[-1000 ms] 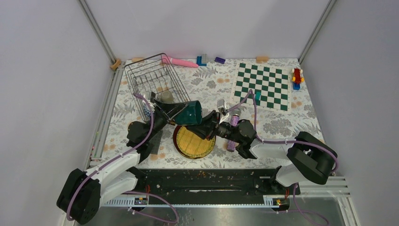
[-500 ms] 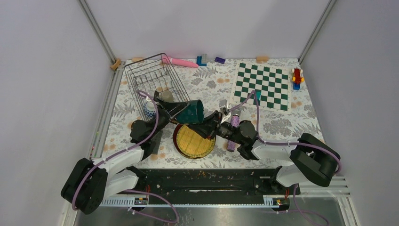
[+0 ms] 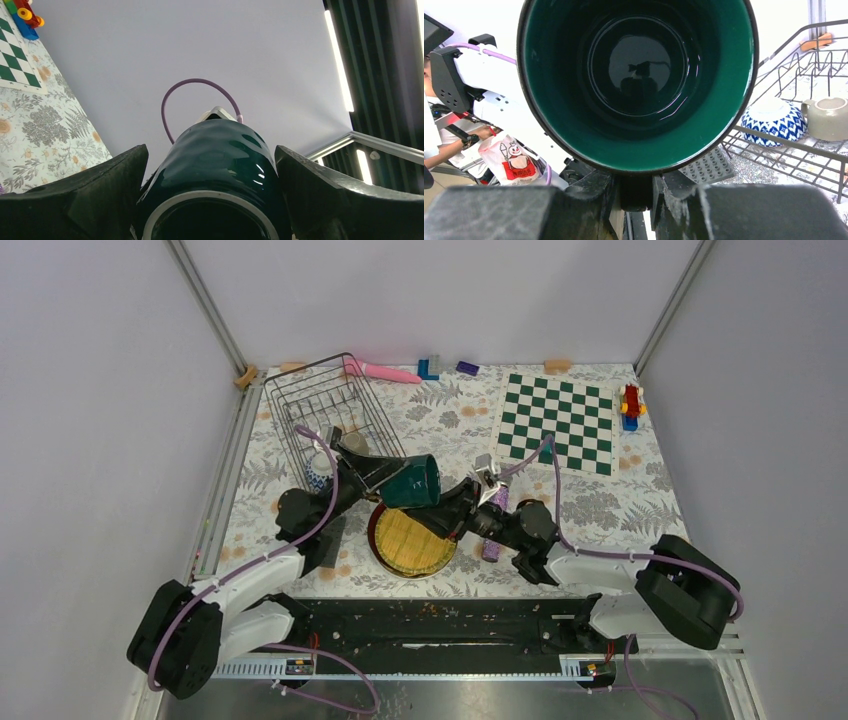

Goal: Unload the mixed dishes from the dish rack
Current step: Pick up the cup from the dish rack.

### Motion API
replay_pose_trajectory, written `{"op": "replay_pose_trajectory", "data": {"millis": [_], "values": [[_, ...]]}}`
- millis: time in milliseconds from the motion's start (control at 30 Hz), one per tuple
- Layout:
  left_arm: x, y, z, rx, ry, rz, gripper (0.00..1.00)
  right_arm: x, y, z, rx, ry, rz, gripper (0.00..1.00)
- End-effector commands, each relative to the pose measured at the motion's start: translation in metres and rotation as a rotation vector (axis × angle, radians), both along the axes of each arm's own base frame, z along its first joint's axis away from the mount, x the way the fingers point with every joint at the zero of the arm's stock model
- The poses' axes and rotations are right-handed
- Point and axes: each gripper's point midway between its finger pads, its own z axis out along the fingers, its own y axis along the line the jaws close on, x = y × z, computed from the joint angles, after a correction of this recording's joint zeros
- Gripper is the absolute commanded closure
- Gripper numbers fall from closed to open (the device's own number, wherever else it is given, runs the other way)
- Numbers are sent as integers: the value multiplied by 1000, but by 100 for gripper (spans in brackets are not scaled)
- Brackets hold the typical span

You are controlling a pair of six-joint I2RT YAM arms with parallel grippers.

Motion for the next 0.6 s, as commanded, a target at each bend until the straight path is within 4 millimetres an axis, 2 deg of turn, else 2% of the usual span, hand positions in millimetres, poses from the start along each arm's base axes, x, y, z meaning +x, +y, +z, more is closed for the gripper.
{"op": "replay_pose_trajectory", "data": {"millis": [0, 200, 367, 467, 567], "values": [[-8, 0, 20, 8, -104, -5, 1, -11, -18, 56, 170, -111, -22, 100], [-6, 7, 29, 41, -145, 56, 1, -12, -25, 40, 107, -103, -51, 100], [7, 21, 28, 182, -150, 203, 1, -4, -42, 18, 30, -69, -154, 100], [15, 37, 22, 313, -149, 328, 1, 0, -57, 3, -13, -43, -220, 100], [23, 61, 15, 406, -150, 482, 1, 6, -74, -10, -66, -3, -302, 100]]}}
